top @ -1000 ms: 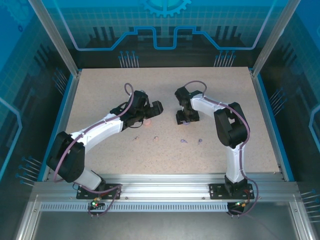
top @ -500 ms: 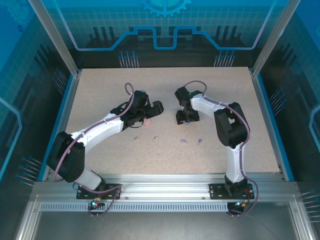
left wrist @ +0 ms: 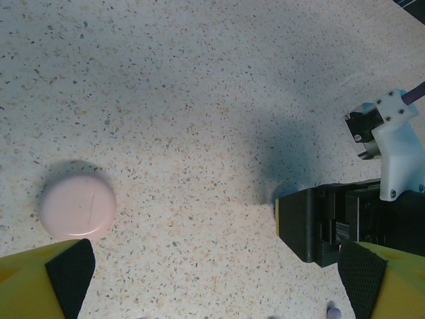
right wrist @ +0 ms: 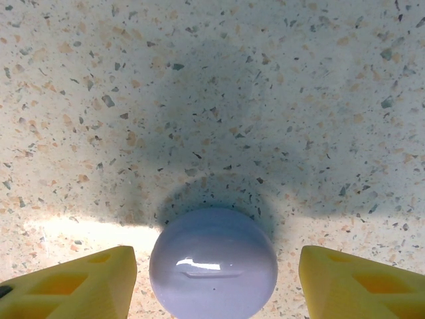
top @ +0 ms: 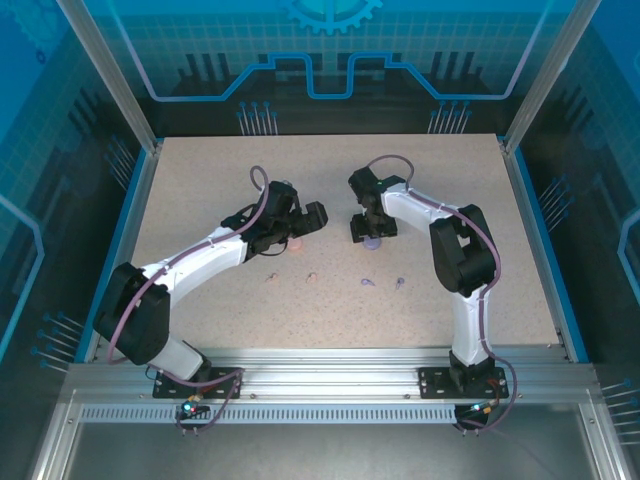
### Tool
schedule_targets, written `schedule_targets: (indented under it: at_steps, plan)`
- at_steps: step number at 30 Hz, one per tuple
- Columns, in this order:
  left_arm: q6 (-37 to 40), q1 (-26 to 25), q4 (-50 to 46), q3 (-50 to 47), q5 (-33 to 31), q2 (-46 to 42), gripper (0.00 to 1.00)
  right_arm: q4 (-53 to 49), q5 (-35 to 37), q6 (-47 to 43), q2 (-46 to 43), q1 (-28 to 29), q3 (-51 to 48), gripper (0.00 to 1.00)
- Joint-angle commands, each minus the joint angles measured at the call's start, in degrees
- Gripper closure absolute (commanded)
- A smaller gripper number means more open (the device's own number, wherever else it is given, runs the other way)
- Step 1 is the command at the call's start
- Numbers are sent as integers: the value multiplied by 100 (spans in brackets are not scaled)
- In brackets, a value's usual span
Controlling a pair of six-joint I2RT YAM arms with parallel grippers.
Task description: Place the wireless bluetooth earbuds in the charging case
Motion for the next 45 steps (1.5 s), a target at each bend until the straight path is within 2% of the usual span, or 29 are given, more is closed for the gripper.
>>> schedule_targets:
  at_steps: [1, 27, 41, 45]
  plan:
    - [-54, -52, -70, 218, 50, 56, 1, -205, -25, 99, 46, 86, 90, 33]
    - [-90, -58, -56, 194, 48, 54, 1, -48, -108, 171, 196, 92, -169, 35]
    - [-107, -59, 23, 102, 75, 110, 1, -66, -259, 195, 196, 90, -82, 48]
    - [-37, -58, 396, -158, 262, 104, 1, -62, -426, 327, 111, 99, -45, 53]
